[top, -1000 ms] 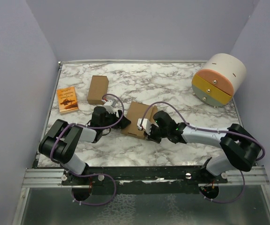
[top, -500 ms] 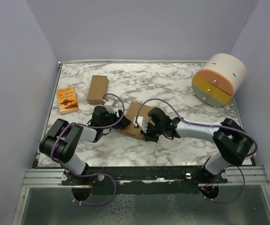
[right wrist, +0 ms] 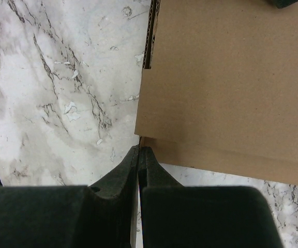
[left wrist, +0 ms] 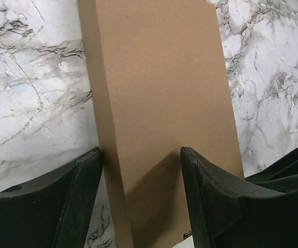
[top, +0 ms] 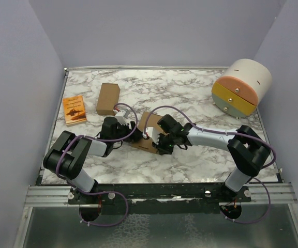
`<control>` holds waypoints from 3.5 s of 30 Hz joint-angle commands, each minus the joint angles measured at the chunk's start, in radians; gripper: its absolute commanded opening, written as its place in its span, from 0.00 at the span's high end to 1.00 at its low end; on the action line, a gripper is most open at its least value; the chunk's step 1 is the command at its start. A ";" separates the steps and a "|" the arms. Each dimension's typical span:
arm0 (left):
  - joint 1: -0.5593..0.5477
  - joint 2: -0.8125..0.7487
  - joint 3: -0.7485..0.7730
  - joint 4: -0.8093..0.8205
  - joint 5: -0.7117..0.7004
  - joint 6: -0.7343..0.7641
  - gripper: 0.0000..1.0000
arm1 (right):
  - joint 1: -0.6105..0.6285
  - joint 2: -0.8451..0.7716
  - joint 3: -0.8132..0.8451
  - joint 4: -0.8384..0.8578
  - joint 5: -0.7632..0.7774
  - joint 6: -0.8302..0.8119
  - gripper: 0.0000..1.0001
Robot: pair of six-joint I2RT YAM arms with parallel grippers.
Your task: Fold the paper box
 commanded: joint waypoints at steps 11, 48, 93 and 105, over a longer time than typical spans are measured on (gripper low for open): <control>-0.007 0.036 0.005 -0.077 0.014 -0.008 0.36 | -0.001 -0.007 0.009 -0.021 -0.037 -0.077 0.99; -0.007 0.064 0.015 -0.081 0.011 -0.022 0.37 | 0.022 0.021 0.098 -0.059 0.000 -0.077 0.98; -0.007 0.035 0.004 -0.089 0.018 -0.029 0.38 | 0.023 0.096 0.260 -0.172 -0.004 0.093 0.92; -0.007 0.022 0.016 -0.113 0.009 -0.028 0.37 | 0.017 0.058 0.246 -0.254 -0.097 -0.036 0.71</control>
